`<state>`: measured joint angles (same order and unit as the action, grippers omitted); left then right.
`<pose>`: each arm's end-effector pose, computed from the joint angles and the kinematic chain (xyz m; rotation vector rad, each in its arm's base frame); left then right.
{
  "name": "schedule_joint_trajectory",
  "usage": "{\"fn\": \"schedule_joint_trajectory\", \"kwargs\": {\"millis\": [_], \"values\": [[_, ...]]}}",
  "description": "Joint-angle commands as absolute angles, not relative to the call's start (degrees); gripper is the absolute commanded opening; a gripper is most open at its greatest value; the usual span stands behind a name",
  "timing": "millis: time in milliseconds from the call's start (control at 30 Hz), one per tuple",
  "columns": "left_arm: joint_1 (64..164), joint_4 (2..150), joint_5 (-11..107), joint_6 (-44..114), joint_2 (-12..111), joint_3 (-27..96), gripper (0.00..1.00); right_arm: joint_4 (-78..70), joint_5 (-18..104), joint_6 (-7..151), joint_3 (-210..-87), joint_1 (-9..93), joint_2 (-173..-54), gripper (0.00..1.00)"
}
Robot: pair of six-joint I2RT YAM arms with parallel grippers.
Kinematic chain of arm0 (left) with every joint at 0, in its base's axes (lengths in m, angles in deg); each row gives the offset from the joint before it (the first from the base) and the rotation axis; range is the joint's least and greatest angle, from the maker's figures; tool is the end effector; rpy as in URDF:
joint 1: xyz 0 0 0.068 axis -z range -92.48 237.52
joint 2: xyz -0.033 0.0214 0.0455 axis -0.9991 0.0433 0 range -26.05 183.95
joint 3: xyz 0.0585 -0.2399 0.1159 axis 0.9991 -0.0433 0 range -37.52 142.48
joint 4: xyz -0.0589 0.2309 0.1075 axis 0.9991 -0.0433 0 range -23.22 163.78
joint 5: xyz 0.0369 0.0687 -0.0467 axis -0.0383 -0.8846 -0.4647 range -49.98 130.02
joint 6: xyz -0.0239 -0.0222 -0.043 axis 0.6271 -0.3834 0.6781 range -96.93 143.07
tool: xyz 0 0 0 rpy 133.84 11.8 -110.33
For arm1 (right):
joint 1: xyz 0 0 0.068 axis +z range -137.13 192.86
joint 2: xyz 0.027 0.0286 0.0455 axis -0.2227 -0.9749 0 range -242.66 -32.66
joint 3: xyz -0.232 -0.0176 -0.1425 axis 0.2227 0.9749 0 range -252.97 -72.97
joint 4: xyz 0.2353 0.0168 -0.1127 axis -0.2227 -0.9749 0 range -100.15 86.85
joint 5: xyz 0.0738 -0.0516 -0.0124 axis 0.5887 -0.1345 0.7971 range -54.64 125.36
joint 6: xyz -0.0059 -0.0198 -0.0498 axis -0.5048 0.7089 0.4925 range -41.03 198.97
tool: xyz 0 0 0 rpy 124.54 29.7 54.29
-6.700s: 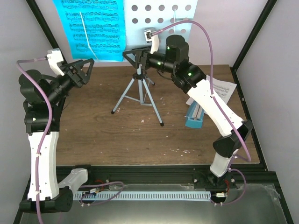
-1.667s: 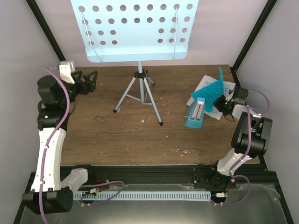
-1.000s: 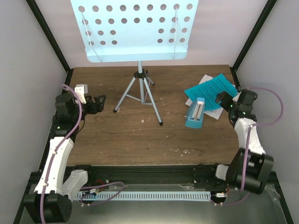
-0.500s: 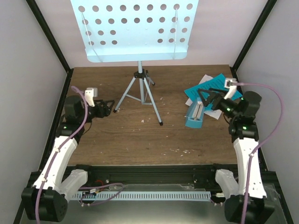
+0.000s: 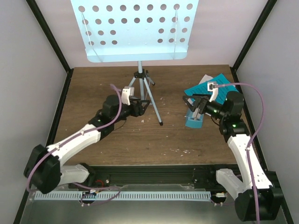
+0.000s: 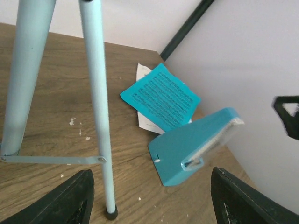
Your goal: Pack up the instrument practice props
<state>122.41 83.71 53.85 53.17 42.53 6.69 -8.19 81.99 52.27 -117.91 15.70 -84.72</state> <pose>0.2220 -0.1652 0.2857 0.2617 1.9205 -1.0010 0.2029 0.0359 0.3302 -0.2333 1.8312 1.0855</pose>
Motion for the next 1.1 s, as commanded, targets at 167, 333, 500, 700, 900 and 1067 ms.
{"fn": "schedule_joint_trajectory", "kwargs": {"millis": [167, 333, 500, 700, 900, 1067], "values": [[124.24, 93.33, 39.46, 59.52, 55.61, 13.39, 0.67, -8.23, 78.86, 51.79, -117.96, 16.38, -82.81, 1.0], [124.37, 94.23, 39.63, 59.11, 60.56, 16.39, 0.59, -7.3, 78.98, 51.23, -117.13, 16.37, -83.28, 1.0], [124.95, 95.33, 37.23, 58.55, 63.53, 18.03, 0.51, -6.1, 78.6, 50.94, -116.52, 16.38, -83.61, 1.0], [125.02, 97.7, 37.92, 58.92, 66.49, 18.59, 0.39, -5.88, 77.99, 51.26, -116.14, 16.39, -84.25, 1.0], [125.48, 98.07, 37.73, 58.67, 68.16, 19.48, 0.33, -5.44, 77.29, 51.27, -115.73, 16.38, -84.25, 1.0], [125.45, 99.24, 38.99, 58.19, 69.2, 19.57, 0.18, -5.4, 77.24, 51.2, -115.74, 16.38, -84.18, 1.0]]}}
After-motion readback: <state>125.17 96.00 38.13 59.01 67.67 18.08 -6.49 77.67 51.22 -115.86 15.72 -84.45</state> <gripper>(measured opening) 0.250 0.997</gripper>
